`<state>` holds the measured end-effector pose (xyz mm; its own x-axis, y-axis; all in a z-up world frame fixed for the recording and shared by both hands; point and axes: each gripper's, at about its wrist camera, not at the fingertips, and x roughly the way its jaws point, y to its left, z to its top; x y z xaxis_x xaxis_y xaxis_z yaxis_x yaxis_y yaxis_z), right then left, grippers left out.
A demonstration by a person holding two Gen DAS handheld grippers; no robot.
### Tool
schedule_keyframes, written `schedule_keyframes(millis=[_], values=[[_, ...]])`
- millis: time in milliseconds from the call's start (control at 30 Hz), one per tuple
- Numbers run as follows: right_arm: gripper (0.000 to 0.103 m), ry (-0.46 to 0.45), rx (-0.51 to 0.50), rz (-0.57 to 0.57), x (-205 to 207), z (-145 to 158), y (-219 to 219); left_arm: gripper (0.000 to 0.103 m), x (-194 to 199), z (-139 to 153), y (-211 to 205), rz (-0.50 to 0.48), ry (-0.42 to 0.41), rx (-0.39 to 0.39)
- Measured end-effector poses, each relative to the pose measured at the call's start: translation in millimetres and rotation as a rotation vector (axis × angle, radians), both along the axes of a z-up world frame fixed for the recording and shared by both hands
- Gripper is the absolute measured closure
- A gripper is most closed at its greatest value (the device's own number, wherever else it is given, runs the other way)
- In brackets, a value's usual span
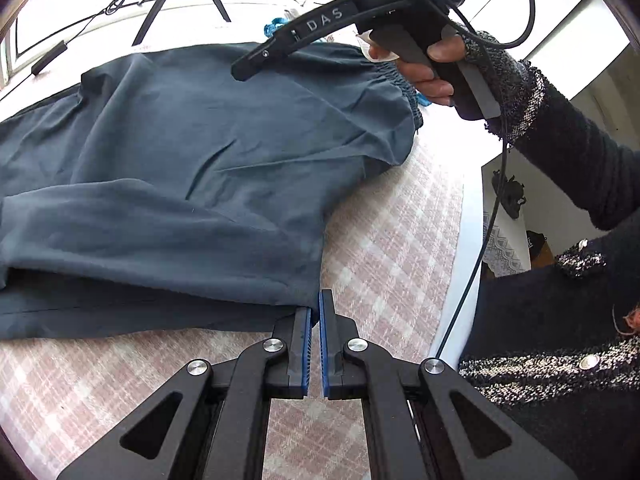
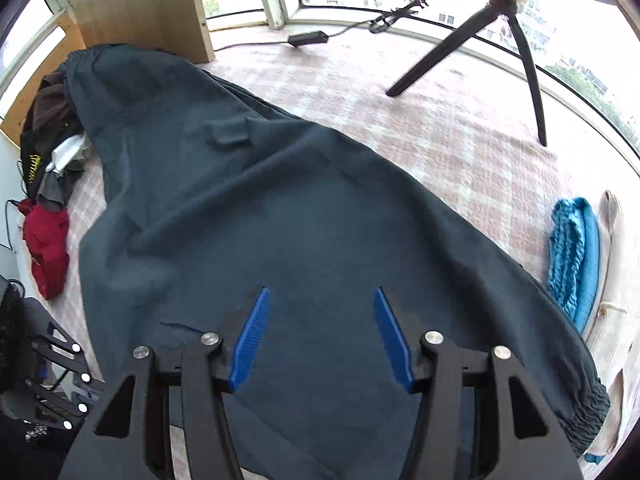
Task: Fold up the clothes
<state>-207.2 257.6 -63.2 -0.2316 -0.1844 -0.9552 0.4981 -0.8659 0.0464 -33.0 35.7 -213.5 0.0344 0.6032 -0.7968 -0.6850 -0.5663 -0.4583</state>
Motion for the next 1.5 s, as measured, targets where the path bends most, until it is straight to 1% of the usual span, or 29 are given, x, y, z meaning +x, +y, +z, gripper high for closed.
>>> schedule_keyframes(millis=[67,133,167,200,233,267,333,367,433,500,533,567,633,667,733,800,833,900,933,1000,1067,1100,1133,1233,1300,1367,1400,1467,1500], values=[[0.049,-0.024,0.093,-0.036,3.7,-33.8,11.9,0.100,2.5,-10.0,2.5,0.026,-0.006,-0.027],[0.048,0.071,0.122,-0.020,12.1,-42.8,13.7,0.101,5.8,-18.2,4.9,0.041,-0.012,-0.064],[0.045,0.075,0.157,-0.023,12.4,-50.2,13.9,0.100,10.3,-17.6,4.9,0.027,-0.010,-0.079],[0.045,0.071,0.172,-0.041,11.1,-55.2,15.9,0.097,15.5,-14.6,4.3,0.009,-0.001,-0.090],[0.044,0.057,0.175,-0.054,9.2,-60.8,18.9,0.091,20.6,-11.7,3.6,-0.009,0.008,-0.100],[0.044,0.047,0.182,-0.068,6.8,-66.4,22.9,0.090,24.3,-7.0,-0.3,-0.017,0.014,-0.110],[0.044,0.059,0.231,-0.101,3.4,-74.8,32.0,0.090,27.5,5.8,-14.6,-0.010,0.019,-0.125],[0.044,0.072,0.248,-0.119,2.8,-76.4,38.3,0.086,25.0,14.3,-26.5,0.014,0.022,-0.128],[0.044,0.086,0.233,-0.158,2.8,-76.7,54.4,0.085,12.0,34.1,-56.1,0.090,0.046,-0.129],[0.044,0.077,0.185,-0.188,3.6,-76.9,73.8,0.083,-9.1,53.2,-86.1,0.178,0.089,-0.144],[0.044,0.072,0.161,-0.202,4.1,-77.6,83.6,0.079,-22.2,60.2,-97.3,0.219,0.118,-0.167],[0.044,0.074,0.141,-0.233,5.1,-76.8,96.4,0.077,-35.3,67.3,-108.5,0.261,0.148,-0.191],[0.044,0.092,0.095,-0.292,10.4,-70.1,122.9,0.077,-59.4,73.1,-120.3,0.301,0.200,-0.259],[0.044,0.102,0.039,-0.337,16.1,-61.1,142.6,0.077,-68.2,74.3,-120.5,0.307,0.223,-0.281],[0.042,0.130,-0.071,-0.443,28.9,-39.0,187.4,0.077,-79.4,78.6,-117.3,0.298,0.245,-0.279],[0.041,0.167,-0.105,-0.538,47.2,-26.9,230.9,0.077,-87.9,78.2,-104.1,0.266,0.267,-0.269],[0.038,0.169,-0.083,-0.577,52.5,-23.6,246.8,0.073,-93.0,74.9,-94.9,0.247,0.269,-0.262],[0.038,0.168,-0.056,-0.618,63.3,-30.4,269.0,0.073,-103.7,63.9,-76.0,0.209,0.253,-0.249],[0.038,0.167,-0.067,-0.610,65.2,-34.8,269.7,0.073,-108.3,56.9,-68.3,0.188,0.235,-0.248],[0.039,0.147,-0.091,-0.578,68.7,-48.7,263.9,0.073,-119.1,38.1,-56.1,0.174,0.209,-0.286],[0.038,0.120,-0.088,-0.548,65.0,-69.3,245.2,0.073,-123.3,32.1,-59.3,0.203,0.163,-0.304],[0.038,0.099,-0.103,-0.525,63.9,-77.3,235.2,0.073,-124.8,30.5,-62.2,0.220,0.138,-0.309],[0.038,0.082,-0.117,-0.504,60.1,-81.6,220.7,0.073,-124.2,34.7,-69.5,0.242,0.131,-0.309],[0.038,0.098,-0.091,-0.427,51.5,-79.5,191.4,0.073,-123.3,67.7,-106.3,0.315,0.182,-0.349],[0.038,0.115,-0.079,-0.383,45.6,-66.7,172.1,0.069,-130.7,97.8,-141.4,0.379,0.235,-0.396],[0.038,0.126,-0.083,-0.368,41.0,-61.3,162.2,0.057,-140.6,128.4,-181.9,0.454,0.290,-0.450],[0.038,0.126,-0.093,-0.363,40.0,-57.5,158.1,0.054,-146.0,142.8,-204.2,0.490,0.313,-0.477],[0.038,0.139,-0.077,-0.357,39.8,-55.4,147.8,0.053,-159.0,170.8,-250.2,0.569,0.355,-0.531],[0.038,0.153,-0.055,-0.357,40.4,-55.3,140.1,0.052,-167.6,183.6,-272.4,0.608,0.364,-0.540]])
